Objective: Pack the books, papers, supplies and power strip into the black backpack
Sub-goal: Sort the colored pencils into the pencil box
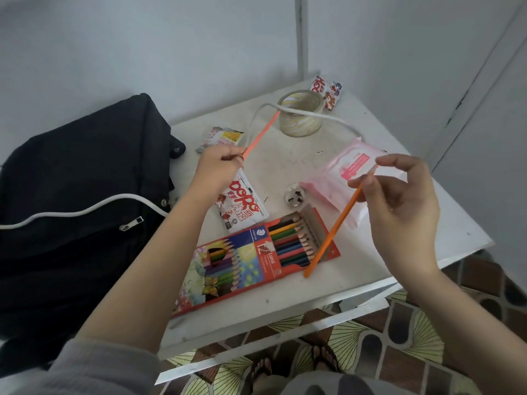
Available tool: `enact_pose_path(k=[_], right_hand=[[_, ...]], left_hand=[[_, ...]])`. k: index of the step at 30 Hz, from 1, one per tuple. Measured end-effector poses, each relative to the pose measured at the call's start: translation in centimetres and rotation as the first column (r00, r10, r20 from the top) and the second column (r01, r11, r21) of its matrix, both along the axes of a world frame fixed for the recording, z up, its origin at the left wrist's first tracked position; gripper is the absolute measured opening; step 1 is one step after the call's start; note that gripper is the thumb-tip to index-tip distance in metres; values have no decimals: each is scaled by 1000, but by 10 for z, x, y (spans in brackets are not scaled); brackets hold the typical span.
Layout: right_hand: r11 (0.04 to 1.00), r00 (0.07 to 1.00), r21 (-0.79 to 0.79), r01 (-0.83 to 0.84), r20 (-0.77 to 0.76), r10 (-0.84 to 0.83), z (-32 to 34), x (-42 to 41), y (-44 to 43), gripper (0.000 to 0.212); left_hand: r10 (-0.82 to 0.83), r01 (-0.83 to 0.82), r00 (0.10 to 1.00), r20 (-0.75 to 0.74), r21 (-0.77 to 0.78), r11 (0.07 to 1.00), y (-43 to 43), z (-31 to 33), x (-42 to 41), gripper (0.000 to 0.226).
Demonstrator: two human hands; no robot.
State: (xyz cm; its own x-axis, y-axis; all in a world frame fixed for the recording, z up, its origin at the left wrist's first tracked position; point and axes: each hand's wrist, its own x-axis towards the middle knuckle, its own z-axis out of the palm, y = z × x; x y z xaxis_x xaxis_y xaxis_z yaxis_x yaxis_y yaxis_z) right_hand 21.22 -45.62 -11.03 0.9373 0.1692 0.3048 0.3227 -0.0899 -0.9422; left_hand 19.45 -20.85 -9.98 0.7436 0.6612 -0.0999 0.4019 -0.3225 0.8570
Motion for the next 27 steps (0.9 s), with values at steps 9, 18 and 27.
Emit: enact_pose_path(k=[9, 18, 27], right_hand=[[994, 994, 60, 88, -72, -84, -3, 1, -6, 24], [984, 986, -81, 161, 47, -158, -15, -2, -7, 19], [939, 981, -341, 41, 190, 26, -30, -12, -13, 54]], left_hand=[[-45, 43, 999, 12, 96, 994, 2, 12, -8, 25], [-77, 82, 952, 295, -6, 997, -42, 12, -33, 25], [-83, 94, 918, 388, -10, 996, -69, -24, -64, 25]])
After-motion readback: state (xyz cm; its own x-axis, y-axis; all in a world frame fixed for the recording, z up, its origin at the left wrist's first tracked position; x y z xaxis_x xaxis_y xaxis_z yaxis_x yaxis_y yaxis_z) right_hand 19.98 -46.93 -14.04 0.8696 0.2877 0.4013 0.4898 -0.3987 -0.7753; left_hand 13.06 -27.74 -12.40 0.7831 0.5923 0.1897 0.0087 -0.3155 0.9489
